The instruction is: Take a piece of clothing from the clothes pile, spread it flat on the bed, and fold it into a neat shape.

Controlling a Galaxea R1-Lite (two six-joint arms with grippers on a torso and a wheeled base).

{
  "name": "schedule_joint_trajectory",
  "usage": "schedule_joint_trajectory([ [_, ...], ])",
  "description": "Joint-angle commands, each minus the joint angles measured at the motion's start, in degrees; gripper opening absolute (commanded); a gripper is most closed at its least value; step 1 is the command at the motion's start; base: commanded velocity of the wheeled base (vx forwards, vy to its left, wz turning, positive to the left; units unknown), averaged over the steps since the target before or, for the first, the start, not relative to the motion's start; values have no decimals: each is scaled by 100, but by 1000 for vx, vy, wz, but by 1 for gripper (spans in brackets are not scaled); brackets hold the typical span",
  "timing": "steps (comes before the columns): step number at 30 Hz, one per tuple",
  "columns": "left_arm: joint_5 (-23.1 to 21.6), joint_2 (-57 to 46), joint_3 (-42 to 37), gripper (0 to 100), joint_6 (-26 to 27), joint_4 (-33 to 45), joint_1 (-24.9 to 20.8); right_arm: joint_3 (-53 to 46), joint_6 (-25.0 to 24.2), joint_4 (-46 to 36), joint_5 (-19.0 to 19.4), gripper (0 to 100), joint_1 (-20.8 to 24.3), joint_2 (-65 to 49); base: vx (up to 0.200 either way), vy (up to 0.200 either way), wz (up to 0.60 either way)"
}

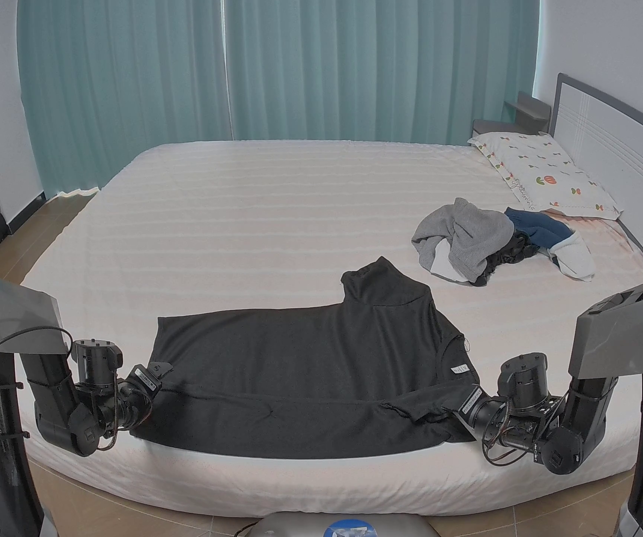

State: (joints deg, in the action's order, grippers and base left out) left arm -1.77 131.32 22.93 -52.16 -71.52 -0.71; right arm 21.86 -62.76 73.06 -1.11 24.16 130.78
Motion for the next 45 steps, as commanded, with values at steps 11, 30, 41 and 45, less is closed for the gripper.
schedule_joint_trajectory([
  [11,27,8,10,100,-13,-2,0,-147,387,-11,-689,0,352,-431,0,0,0],
  [30,36,26,36,100,-22,-2,-8,-191,352,-907,-346,0,352,-1336,0,0,0],
  [41,27,8,45,100,-48,-2,0,-243,624,-1663,-320,100,467,-1301,0,0,0],
  [45,27,8,45,100,-48,-2,0,-279,941,-1654,-346,100,405,-1248,0,0,0],
])
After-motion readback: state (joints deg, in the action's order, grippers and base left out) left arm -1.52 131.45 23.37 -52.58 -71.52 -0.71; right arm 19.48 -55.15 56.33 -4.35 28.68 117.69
